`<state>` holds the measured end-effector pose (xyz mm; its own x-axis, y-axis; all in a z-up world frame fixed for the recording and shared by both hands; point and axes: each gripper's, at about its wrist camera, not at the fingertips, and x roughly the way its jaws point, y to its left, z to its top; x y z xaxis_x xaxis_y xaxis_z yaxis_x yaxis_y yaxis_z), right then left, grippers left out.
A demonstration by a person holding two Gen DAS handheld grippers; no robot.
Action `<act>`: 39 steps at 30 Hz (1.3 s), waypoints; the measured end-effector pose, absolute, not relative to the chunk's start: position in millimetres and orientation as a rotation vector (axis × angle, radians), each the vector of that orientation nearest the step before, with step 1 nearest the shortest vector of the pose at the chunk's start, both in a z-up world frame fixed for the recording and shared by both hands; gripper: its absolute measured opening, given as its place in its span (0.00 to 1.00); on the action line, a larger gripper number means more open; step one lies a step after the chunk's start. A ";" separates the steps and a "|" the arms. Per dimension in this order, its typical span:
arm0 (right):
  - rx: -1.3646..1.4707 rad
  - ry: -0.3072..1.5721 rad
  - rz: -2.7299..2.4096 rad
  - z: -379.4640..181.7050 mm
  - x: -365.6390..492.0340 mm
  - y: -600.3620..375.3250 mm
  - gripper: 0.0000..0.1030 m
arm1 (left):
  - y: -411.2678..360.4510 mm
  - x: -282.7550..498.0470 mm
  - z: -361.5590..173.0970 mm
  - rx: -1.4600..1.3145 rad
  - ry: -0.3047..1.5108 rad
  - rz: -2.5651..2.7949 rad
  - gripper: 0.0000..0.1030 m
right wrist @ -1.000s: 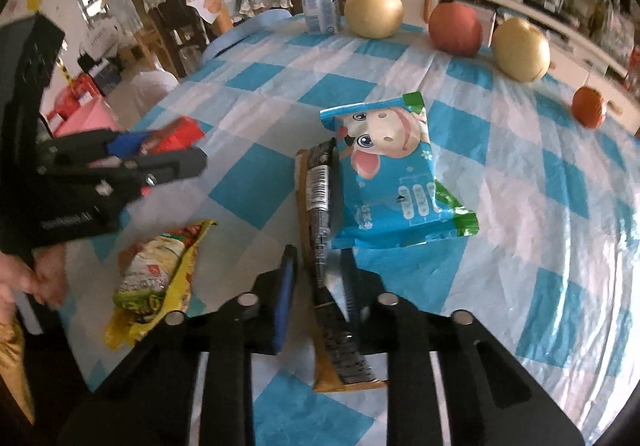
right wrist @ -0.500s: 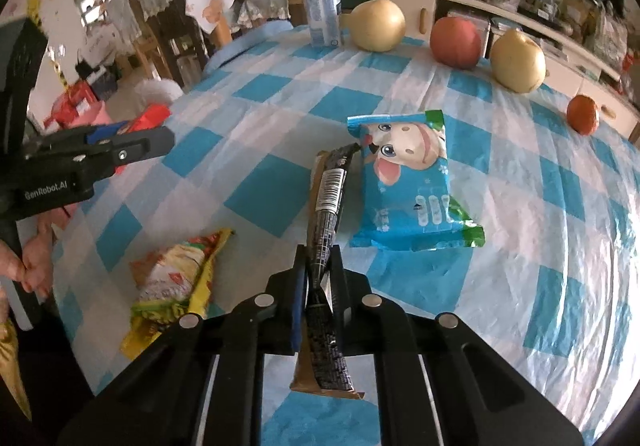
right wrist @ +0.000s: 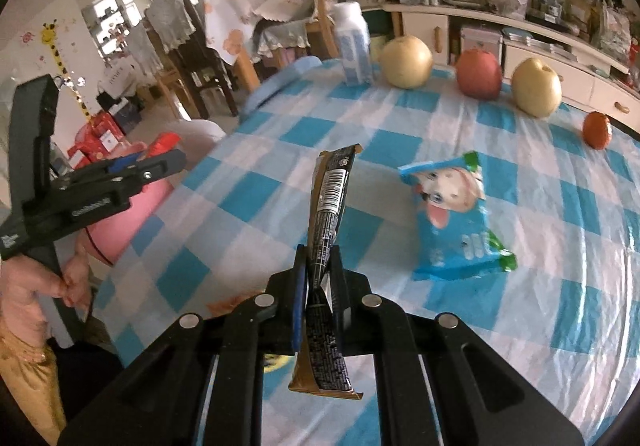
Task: Collect trash
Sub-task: 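Carry the red bag and stick wrapper over the pink bucket and open both tools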
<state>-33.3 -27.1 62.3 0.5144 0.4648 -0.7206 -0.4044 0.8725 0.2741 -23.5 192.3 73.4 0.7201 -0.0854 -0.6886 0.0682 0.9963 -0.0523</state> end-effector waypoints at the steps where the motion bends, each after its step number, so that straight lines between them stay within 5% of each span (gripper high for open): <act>1: 0.078 0.888 0.528 63.4 -33.6 -24.3 0.11 | 196.6 -24.7 75.5 -0.032 0.755 -0.077 0.54; 39: 0.144 0.909 0.823 104.3 -50.0 174.5 0.11 | 346.7 -68.7 100.2 -0.163 0.663 0.343 0.54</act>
<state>-50.0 174.5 104.3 0.3385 0.6869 -0.6431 -0.5720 0.6929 0.4390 -68.7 346.7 100.2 0.7344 0.2593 -0.6273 -0.3621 0.9313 -0.0389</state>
